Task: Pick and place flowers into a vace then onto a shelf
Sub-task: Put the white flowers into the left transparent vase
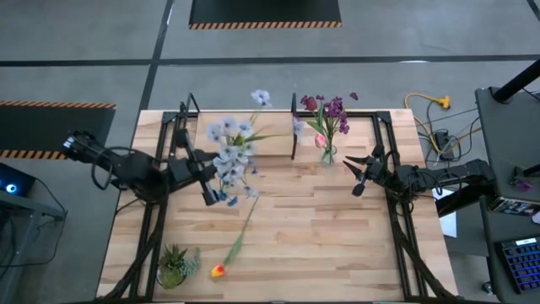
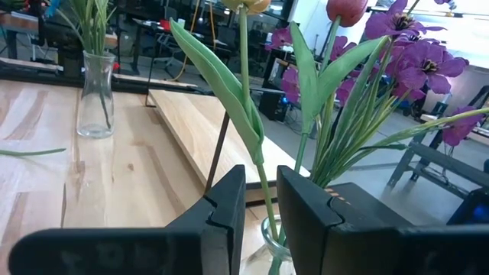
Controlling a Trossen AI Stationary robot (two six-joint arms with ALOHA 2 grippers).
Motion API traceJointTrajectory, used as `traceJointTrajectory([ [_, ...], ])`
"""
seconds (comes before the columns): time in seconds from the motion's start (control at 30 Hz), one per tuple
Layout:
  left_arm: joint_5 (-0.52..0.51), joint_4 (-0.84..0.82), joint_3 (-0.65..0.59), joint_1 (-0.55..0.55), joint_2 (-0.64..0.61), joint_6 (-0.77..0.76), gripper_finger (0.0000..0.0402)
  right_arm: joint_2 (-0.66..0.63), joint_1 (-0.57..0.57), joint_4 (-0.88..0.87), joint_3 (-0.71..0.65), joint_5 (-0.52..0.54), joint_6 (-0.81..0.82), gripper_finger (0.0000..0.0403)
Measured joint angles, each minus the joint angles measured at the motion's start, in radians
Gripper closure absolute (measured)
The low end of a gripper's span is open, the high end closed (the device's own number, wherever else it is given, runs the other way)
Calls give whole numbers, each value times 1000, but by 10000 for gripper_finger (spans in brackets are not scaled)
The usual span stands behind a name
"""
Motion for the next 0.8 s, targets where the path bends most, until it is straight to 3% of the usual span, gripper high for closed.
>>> traceJointTrajectory([
  [0.23, -271, -2, 10, 1, -6, 63, 401, 0, 0, 0, 0, 0, 0, 335],
  [0.43, -417, -3, -63, 1, -76, 97, 401, 0, 0, 0, 0, 0, 0, 335],
  [0.8, -452, 0, -342, 2, -354, 9, 401, 0, 0, -2, 0, 0, 1, 335],
])
